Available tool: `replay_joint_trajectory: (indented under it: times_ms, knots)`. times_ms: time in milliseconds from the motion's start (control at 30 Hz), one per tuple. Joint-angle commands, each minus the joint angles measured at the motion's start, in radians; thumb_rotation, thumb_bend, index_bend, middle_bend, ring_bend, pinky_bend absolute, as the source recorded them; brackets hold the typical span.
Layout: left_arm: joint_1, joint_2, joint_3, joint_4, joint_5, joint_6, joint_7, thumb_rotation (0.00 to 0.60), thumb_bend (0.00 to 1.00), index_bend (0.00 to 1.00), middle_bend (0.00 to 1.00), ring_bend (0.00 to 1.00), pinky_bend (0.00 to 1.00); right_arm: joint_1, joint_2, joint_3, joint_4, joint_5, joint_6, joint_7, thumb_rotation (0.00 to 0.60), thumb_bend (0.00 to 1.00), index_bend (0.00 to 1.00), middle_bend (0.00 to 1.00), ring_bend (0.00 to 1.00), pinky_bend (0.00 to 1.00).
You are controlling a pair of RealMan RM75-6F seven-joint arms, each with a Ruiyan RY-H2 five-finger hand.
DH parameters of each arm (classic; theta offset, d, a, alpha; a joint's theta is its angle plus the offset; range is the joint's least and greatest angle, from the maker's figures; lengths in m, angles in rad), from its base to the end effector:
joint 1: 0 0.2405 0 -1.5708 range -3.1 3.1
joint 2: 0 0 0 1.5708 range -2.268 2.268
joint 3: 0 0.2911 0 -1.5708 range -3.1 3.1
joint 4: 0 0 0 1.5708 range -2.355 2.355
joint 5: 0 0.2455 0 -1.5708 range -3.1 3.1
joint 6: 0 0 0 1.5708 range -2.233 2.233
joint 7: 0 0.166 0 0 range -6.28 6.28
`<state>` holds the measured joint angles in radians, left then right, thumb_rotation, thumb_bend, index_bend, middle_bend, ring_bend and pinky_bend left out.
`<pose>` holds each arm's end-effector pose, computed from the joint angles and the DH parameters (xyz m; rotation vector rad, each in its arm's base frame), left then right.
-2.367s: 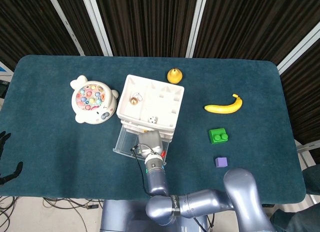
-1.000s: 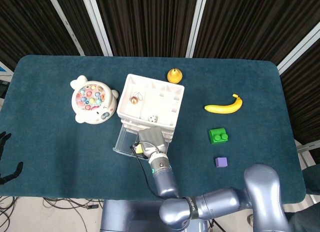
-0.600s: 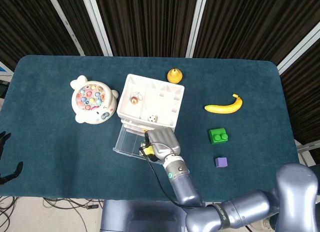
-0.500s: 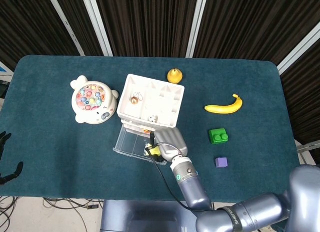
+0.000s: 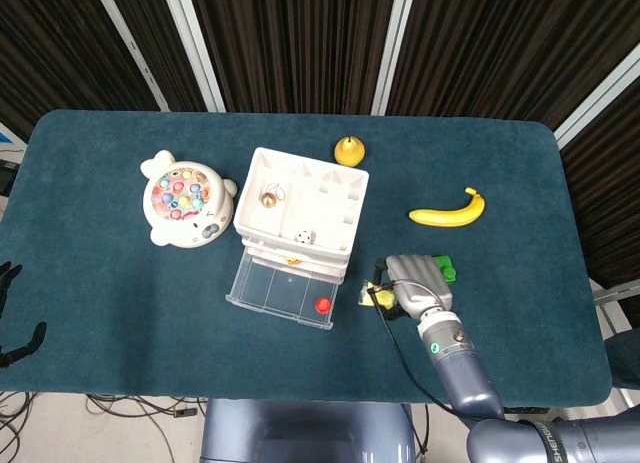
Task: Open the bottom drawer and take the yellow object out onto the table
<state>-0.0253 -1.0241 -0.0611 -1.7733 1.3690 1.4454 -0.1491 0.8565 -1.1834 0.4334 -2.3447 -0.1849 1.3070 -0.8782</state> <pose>-0.3596 0.1865 0.1612 -1.1702 -1.1671 -0.9466 -0.0699 -0.3244 0.0622 1.6846 -1.2852 0.6858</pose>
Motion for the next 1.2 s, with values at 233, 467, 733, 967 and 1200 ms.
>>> replay_joint_trajectory:
  times_ms: [233, 467, 733, 967, 1200]
  knots:
    - [-0.001, -0.002, 0.001, -0.005, 0.003, 0.001, 0.008, 0.6, 0.37, 0.03, 0.0, 0.0, 0.0, -0.058, -0.007, -0.157, 0.187, -0.128, -0.083, 0.091, 0.6, 0.36, 0.56, 1.0, 1.0, 1.0]
    - [-0.002, -0.001, -0.001, -0.005, -0.004, -0.002, 0.008, 0.6, 0.37, 0.03, 0.0, 0.0, 0.0, -0.044, -0.09, -0.218, 0.321, -0.14, -0.125, 0.117, 0.6, 0.35, 0.56, 1.0, 1.0, 1.0]
    - [-0.002, 0.0, 0.0, -0.005, -0.002, -0.004, 0.006, 0.6, 0.37, 0.03, 0.0, 0.0, 0.0, -0.009, -0.222, -0.26, 0.447, -0.113, -0.131, 0.096, 0.6, 0.3, 0.56, 1.0, 1.0, 1.0]
    - [-0.002, 0.002, -0.001, -0.002, -0.005, -0.006, 0.0, 0.6, 0.37, 0.03, 0.0, 0.0, 0.0, 0.025, -0.301, -0.248, 0.522, -0.083, -0.137, 0.084, 0.6, 0.31, 0.56, 1.0, 1.0, 1.0]
    - [-0.002, 0.003, -0.002, -0.001, -0.008, -0.008, -0.003, 0.6, 0.37, 0.03, 0.0, 0.0, 0.0, 0.059, -0.336, -0.235, 0.569, -0.043, -0.137, 0.054, 0.6, 0.22, 0.51, 1.0, 1.0, 1.0]
